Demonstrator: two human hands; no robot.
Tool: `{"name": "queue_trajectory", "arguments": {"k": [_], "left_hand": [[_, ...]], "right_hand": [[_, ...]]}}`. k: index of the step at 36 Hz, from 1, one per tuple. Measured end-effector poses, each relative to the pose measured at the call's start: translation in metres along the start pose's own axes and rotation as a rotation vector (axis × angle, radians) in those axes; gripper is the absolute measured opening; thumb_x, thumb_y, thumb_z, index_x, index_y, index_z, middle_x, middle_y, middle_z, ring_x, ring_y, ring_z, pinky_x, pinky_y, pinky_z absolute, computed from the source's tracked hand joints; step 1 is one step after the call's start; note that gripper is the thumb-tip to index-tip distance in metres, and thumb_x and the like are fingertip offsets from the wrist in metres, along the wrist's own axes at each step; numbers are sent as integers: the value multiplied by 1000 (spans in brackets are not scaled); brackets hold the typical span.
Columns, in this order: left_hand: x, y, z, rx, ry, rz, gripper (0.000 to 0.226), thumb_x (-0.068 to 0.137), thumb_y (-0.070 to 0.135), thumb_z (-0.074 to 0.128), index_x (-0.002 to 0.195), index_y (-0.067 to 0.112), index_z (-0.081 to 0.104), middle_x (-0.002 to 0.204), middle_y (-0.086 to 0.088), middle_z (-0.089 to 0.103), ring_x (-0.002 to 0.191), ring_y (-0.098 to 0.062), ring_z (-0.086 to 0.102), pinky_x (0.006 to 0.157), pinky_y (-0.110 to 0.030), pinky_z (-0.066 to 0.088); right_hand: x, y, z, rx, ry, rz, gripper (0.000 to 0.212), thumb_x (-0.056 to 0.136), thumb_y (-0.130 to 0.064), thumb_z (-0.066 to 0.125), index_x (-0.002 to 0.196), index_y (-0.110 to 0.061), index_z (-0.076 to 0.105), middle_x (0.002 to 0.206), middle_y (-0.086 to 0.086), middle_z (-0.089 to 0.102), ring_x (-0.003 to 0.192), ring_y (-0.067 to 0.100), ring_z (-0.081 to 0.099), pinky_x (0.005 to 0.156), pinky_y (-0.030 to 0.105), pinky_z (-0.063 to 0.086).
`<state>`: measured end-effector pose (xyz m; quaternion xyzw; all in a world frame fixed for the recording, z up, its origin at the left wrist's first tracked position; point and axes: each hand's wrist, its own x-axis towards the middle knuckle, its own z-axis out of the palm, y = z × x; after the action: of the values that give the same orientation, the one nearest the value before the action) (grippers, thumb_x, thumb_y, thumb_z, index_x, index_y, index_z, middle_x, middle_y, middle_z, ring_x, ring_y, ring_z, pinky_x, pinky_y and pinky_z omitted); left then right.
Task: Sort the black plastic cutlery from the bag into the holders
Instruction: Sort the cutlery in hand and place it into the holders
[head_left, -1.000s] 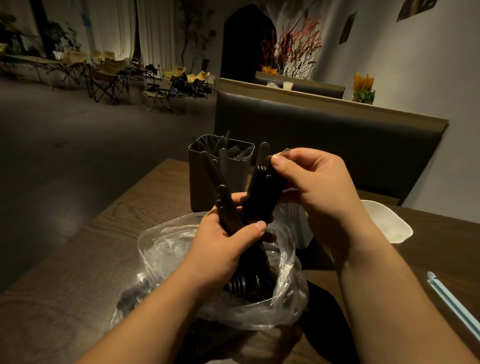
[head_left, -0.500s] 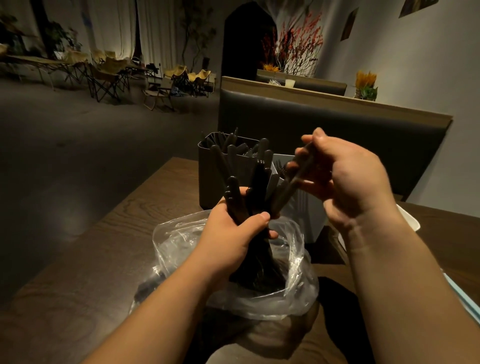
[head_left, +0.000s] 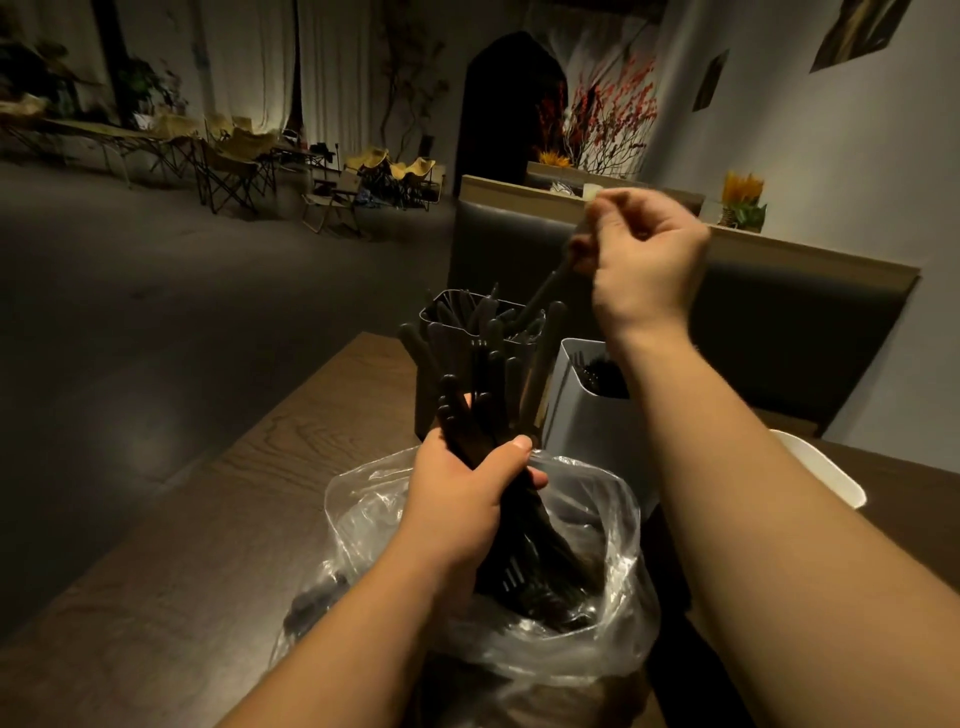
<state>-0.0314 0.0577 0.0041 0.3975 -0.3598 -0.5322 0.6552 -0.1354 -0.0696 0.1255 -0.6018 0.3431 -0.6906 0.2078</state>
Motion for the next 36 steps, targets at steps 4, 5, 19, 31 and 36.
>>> {"name": "queue_trajectory", "arguments": {"k": [4, 5, 19, 31, 36], "left_hand": [[-2, 5, -1, -53, -45, -3, 24, 93, 6, 66, 115, 11, 60, 76, -6, 72, 77, -21, 74, 72, -35, 62], [-3, 7, -1, -70, -54, -1, 23, 93, 4, 65, 115, 9, 60, 77, -8, 71, 75, -20, 73, 68, -32, 61], [-6, 5, -2, -44, -156, 5, 34, 90, 5, 69, 122, -3, 60, 90, -9, 71, 76, -19, 72, 68, -23, 57], [-2, -4, 0, 215, -115, 67, 37, 88, 7, 73, 118, 24, 61, 109, -1, 72, 100, -15, 71, 84, -33, 60], [-9, -3, 3, 205, -187, 79, 55, 83, -8, 72, 123, 29, 59, 113, 4, 72, 108, -13, 69, 90, -33, 59]], "right_hand": [[3, 16, 13, -249, -156, -43, 29, 92, -13, 70, 120, -16, 65, 102, -5, 66, 85, 3, 70, 72, 26, 62], [3, 18, 16, -311, -186, -58, 29, 91, -15, 71, 119, -17, 65, 102, -5, 66, 84, 4, 69, 71, 27, 62], [-10, 15, 7, -586, -687, 131, 28, 107, -25, 43, 124, -20, 64, 114, -3, 65, 101, 5, 59, 83, 21, 47], [-113, -36, -35, -221, -596, 263, 118, 62, -36, 87, 154, -42, 12, 127, -20, 48, 105, -11, 55, 73, 4, 47], [-125, -27, -36, -239, -585, 192, 130, 66, -14, 92, 153, -47, 1, 115, -20, 57, 105, -13, 60, 96, 9, 43]]}}
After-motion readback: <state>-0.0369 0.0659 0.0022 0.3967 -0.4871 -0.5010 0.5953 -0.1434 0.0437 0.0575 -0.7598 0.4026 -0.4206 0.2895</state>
